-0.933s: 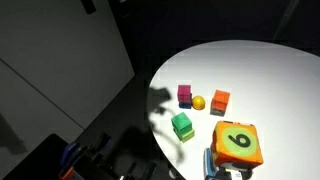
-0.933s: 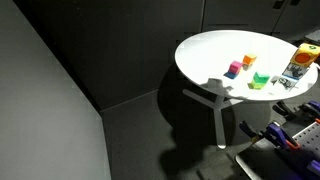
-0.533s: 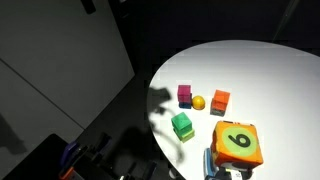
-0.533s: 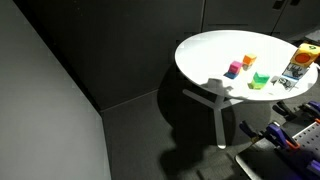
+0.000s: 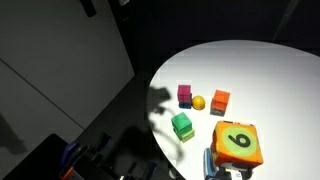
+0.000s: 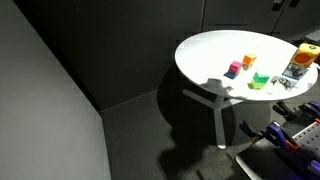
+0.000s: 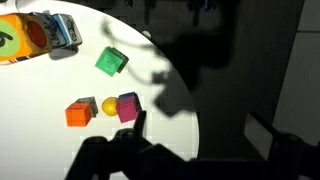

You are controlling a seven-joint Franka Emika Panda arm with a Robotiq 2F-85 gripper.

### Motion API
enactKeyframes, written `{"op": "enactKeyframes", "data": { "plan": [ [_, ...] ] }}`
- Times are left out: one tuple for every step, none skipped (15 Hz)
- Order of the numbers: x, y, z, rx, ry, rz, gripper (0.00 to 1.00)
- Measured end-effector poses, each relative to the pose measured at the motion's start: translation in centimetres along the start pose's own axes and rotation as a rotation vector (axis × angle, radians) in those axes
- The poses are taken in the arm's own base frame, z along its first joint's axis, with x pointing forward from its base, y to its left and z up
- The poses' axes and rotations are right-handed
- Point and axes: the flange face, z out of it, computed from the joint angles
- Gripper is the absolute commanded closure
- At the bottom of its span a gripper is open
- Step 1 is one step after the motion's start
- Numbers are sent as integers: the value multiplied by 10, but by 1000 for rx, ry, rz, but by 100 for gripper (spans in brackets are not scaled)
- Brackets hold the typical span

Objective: Pick up the pink block and place it at the edge of the table

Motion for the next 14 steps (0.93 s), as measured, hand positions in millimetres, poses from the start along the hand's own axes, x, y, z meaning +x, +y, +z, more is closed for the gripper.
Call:
{"op": "enactKeyframes", "data": {
  "plan": [
    [2,-1,4,-3,-4,-3,0],
    [4,-3,8,-6,-7,-6,0],
    [6,-4,13,-12,-10,-8,0],
    [8,-6,19,-21,-14,-12,0],
    [11,-8,26,-30,-20,-15,0],
    [13,-9,32,-38,-27,-17,0],
    [15,-11,39,-46,-33,-20,0],
    [18,-12,46,-57,-38,-23,0],
    [22,-12,52,-68,-39,-20,0],
    [25,-13,60,-79,-38,-15,0],
    [28,-14,69,-90,-37,-10,0],
    [31,-14,77,-98,-34,-5,0],
    [34,-14,85,-104,-29,-1,0],
    [37,-13,94,-109,-22,3,0]
  ]
}}
